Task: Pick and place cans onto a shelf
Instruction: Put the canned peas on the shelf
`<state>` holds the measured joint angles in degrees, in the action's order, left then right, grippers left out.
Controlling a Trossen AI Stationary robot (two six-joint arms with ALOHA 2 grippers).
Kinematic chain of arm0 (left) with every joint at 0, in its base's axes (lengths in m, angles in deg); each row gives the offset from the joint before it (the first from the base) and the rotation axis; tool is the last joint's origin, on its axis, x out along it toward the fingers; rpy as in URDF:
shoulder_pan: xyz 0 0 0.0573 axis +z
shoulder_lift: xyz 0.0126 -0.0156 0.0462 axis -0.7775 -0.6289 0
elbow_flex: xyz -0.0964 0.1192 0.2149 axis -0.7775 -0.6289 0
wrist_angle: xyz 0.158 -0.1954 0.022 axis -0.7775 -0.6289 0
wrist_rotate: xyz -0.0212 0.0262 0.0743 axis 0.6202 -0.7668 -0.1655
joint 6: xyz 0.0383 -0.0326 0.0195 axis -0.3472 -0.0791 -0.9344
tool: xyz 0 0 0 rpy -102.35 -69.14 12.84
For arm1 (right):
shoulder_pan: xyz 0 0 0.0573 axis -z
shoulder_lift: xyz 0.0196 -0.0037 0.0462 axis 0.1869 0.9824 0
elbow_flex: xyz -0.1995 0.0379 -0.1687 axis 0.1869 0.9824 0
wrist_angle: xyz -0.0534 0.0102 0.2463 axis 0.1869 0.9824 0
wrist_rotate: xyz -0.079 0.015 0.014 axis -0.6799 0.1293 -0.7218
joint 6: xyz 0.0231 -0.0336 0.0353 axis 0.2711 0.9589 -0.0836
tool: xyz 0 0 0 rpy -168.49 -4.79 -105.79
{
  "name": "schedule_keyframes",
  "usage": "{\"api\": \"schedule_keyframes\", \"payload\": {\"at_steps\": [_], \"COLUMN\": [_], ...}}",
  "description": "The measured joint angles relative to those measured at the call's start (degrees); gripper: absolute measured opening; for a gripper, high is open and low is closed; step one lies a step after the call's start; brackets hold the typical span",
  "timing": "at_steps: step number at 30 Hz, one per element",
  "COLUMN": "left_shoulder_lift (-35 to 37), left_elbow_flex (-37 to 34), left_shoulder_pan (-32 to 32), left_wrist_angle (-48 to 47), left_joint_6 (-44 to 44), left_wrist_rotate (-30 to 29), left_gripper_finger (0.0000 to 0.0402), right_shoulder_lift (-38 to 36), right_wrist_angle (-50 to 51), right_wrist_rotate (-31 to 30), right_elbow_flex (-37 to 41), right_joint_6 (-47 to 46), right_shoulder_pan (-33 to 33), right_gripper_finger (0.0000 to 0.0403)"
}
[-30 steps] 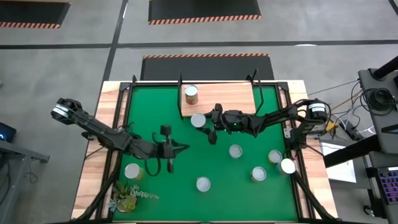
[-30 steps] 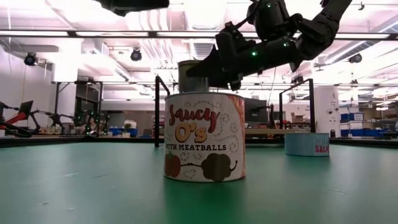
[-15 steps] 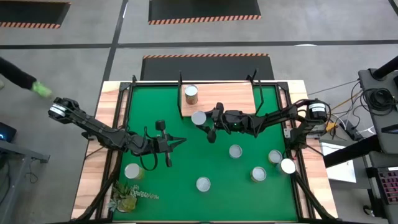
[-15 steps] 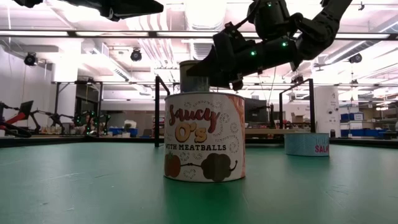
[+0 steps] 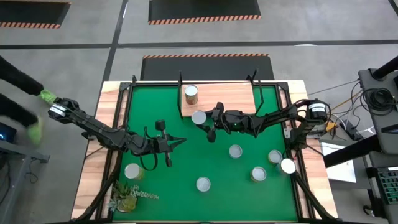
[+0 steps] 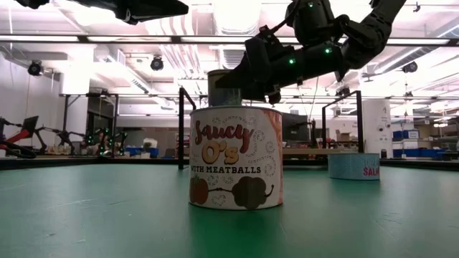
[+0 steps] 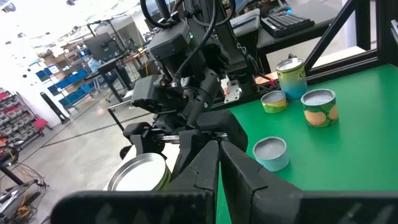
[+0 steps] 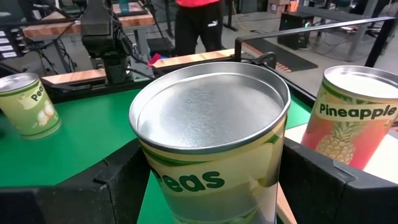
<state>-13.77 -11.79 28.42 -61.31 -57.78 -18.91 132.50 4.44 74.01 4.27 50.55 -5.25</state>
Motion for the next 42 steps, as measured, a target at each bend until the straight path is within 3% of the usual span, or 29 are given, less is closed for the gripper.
{"api": "schedule_keyframes", "payload": {"at_steps": [35,42], "left_shoulder_lift": [0.0,0.5], "left_elbow_flex": [0.0,0.0], "left_shoulder_pan": [0.5,0.5], "left_wrist_angle": [0.0,-0.1], "left_joint_6": [-1.1,-1.5], "left_wrist_rotate": [-1.1,-4.5], "left_gripper_finger": [0.0000,0.0000], "right_shoulder_lift": [-3.1,-5.6], "right_wrist_angle": [7.4,13.2], "right_wrist_rotate": [0.1,-0.3], "right_elbow_flex": [0.0,0.1], "right_joint_6": [-1.0,-1.0], "right_shoulder_pan": [0.0,0.0], "right_gripper_finger": [0.0287,0.0287]}}
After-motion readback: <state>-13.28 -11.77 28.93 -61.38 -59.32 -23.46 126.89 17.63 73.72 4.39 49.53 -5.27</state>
